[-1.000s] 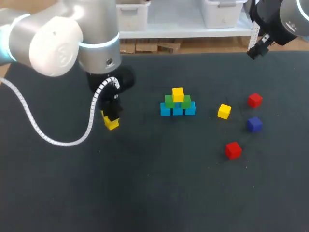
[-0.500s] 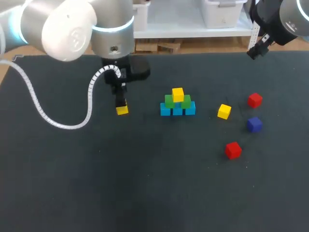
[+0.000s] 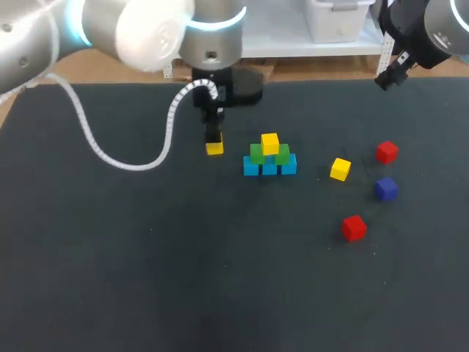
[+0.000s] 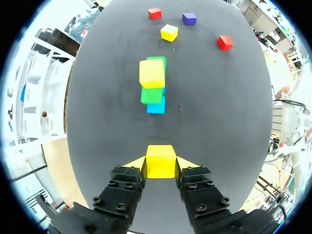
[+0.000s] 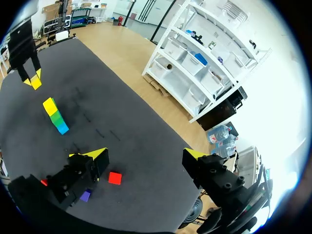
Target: Place the blue cubes, place green cubes on the blue cubes, place the yellow cubes on the green cubes, then place the red cubes on the yellow cubes, and place purple cube on the red cubes.
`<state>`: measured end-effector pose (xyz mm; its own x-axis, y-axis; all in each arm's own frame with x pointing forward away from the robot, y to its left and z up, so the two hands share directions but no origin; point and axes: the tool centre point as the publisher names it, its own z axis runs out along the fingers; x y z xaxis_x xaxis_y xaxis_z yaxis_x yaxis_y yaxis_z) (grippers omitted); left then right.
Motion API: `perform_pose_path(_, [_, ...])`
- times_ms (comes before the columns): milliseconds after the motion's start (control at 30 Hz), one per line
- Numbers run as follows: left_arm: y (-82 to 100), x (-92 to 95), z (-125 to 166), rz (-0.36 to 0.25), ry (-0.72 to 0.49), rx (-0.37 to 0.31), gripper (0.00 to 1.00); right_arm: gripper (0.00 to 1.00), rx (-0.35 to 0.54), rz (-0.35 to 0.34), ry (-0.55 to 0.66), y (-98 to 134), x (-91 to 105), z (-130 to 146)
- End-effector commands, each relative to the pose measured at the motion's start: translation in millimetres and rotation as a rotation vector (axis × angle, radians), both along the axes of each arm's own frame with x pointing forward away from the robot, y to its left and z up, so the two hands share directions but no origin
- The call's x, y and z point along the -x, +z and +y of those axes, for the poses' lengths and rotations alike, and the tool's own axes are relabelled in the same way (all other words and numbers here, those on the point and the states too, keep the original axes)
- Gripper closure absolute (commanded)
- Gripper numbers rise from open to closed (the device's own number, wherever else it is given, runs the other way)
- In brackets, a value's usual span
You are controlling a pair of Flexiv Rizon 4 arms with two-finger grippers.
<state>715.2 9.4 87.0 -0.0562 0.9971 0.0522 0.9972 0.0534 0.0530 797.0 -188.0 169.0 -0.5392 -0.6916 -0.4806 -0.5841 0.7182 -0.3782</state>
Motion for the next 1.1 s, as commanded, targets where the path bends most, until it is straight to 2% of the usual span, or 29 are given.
perform_pose_path(33, [-0.5,-16.0,-14.9,0.023,0.004,-0.090,1.00,0.00,0.001,-0.006,-0.003,-1.0,0.8,0.2])
perform_pose_path(167, [-5.1,-21.5,-25.4,0.015,-0.016,-0.107,1.00,0.00,0.001,-0.006,-0.003,-1.0,0.8,0.2])
perform_pose_path(267, [-7.6,-24.2,-30.5,0.041,-0.026,-0.077,1.00,0.00,0.001,-0.006,-0.003,-1.0,0.8,0.2])
perform_pose_path(433, [-10.1,-28.7,-36.7,0.020,-0.038,-0.069,1.00,0.00,0.001,-0.006,-0.003,-1.0,0.8,0.2])
perform_pose_path(667, [-9.4,-36.3,-42.9,0.045,-0.042,-0.052,1.00,0.00,0.001,-0.006,-0.003,-1.0,0.8,0.2])
perform_pose_path(900, [-0.4,-31.9,-49.9,0.054,0.007,-0.005,1.00,0.00,0.001,-0.006,-0.003,-1.0,0.8,0.2])
perform_pose_path(1100, [-4.9,-24.2,-53.5,0.073,-0.011,-0.003,1.00,0.00,0.001,-0.006,-0.003,-1.0,0.8,0.2])
